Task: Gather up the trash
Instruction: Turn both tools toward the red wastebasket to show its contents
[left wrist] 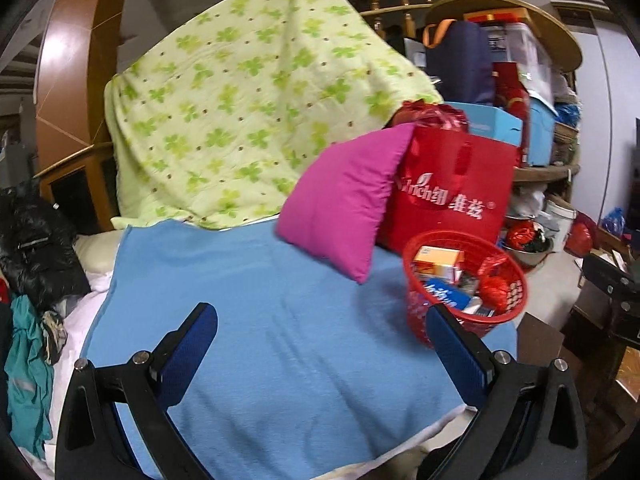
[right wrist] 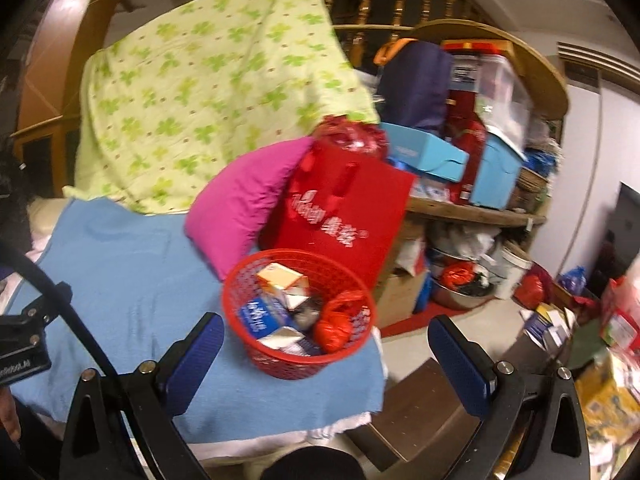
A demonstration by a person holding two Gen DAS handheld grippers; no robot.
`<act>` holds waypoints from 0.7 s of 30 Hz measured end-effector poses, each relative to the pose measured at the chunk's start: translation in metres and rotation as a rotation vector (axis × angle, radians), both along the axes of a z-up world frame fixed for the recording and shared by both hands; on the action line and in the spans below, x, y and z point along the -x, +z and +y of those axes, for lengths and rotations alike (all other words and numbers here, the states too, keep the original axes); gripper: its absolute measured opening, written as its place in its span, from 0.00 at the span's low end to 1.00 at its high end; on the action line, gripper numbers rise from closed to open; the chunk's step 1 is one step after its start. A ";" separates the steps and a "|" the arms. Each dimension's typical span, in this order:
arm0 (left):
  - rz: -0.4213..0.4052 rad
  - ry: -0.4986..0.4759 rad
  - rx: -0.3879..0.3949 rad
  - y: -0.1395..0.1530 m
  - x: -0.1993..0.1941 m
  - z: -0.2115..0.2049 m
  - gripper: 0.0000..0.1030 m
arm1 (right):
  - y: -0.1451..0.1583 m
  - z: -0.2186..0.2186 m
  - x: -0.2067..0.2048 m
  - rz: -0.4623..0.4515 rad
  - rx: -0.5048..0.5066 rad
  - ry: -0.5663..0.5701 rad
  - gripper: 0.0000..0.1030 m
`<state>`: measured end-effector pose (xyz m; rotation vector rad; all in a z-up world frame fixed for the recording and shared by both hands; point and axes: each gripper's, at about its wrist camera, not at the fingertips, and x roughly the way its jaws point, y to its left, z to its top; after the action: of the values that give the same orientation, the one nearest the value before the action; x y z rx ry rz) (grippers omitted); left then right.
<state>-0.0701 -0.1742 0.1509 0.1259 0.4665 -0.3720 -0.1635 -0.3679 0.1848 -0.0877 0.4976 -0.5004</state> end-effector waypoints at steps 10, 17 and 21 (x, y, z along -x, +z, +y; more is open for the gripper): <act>-0.026 -0.082 -0.019 0.014 0.023 -0.032 1.00 | 0.008 -0.013 0.021 -0.038 0.006 -0.065 1.00; -0.032 -0.103 -0.032 0.016 0.029 -0.044 1.00 | 0.011 -0.018 0.028 -0.057 -0.013 -0.077 1.00; -0.038 -0.109 -0.034 0.017 0.032 -0.045 1.00 | 0.012 -0.019 0.029 -0.061 -0.028 -0.066 1.00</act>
<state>-0.1016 -0.2194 0.1682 0.1913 0.4300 -0.4682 -0.1924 -0.3873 0.1970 -0.0296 0.4490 -0.5593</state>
